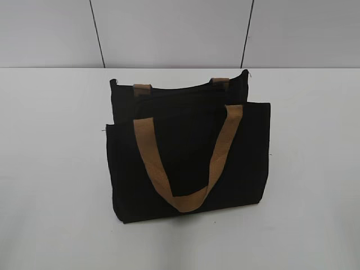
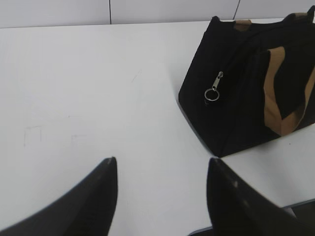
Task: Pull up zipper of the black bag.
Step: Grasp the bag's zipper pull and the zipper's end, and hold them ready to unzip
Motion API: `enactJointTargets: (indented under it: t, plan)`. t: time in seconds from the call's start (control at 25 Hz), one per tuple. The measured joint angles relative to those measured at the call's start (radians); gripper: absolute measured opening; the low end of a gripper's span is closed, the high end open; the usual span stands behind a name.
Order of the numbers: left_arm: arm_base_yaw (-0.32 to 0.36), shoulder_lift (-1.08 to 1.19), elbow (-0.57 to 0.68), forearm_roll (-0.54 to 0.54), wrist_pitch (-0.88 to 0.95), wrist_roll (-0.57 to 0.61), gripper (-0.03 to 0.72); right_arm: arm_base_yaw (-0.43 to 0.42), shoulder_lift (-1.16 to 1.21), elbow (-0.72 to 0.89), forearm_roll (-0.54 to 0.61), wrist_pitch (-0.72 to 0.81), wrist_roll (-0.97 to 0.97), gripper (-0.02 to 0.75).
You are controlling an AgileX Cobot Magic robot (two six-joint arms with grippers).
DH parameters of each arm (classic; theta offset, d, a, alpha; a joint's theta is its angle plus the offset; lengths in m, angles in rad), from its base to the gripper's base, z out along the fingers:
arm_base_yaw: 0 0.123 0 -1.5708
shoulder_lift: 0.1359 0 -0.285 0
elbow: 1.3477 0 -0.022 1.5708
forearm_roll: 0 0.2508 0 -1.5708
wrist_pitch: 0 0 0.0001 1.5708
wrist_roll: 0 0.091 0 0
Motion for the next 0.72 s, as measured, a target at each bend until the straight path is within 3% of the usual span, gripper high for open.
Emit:
enactJointTargets:
  t: [0.72]
  plan:
    - [0.0,0.0,0.0,0.0,0.0,0.0,0.435,0.0,0.0,0.0,0.0,0.0,0.0,0.392]
